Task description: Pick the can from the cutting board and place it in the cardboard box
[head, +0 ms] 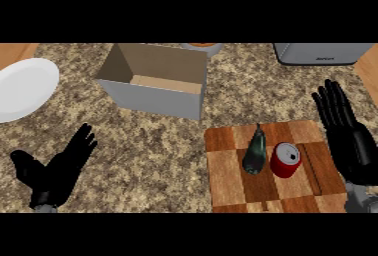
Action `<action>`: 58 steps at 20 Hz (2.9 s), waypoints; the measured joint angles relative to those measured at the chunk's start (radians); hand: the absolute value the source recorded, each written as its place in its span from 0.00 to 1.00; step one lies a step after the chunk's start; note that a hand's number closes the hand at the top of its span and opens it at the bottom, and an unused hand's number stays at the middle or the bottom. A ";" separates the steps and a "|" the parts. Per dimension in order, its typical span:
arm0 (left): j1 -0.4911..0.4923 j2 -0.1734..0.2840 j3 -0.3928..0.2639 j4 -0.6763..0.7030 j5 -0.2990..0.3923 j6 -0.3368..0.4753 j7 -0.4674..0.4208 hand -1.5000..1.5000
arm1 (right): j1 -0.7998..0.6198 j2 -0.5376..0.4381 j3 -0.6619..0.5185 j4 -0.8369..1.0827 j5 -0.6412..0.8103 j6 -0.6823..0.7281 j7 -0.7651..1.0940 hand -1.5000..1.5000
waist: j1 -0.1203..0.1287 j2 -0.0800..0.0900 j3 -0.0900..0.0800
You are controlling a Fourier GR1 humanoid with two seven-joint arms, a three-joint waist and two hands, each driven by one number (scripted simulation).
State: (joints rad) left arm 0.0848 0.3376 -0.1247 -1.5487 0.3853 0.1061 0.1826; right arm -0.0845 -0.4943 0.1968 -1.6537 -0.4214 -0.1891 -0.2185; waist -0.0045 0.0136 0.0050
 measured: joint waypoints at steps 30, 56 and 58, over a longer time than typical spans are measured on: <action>-0.248 0.169 -0.071 -0.106 -0.276 -0.103 -0.219 0.50 | 0.299 -0.708 0.065 -0.515 0.820 -0.068 1.182 0.00 | 0.005 -0.005 -0.020; -0.382 0.094 -0.121 0.009 -0.313 -0.138 -0.237 0.50 | -0.044 -0.564 0.323 -0.359 0.715 0.252 1.467 0.00 | 0.090 0.004 -0.016; -0.385 0.091 -0.121 0.015 -0.319 -0.136 -0.238 0.50 | -0.073 -0.533 0.340 -0.319 0.735 0.261 1.469 0.00 | 0.086 0.003 -0.015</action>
State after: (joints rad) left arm -0.2998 0.4289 -0.2458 -1.5333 0.0668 -0.0298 -0.0553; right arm -0.1572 -1.0270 0.5365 -1.9730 0.3136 0.0714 1.2508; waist 0.0819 0.0168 -0.0098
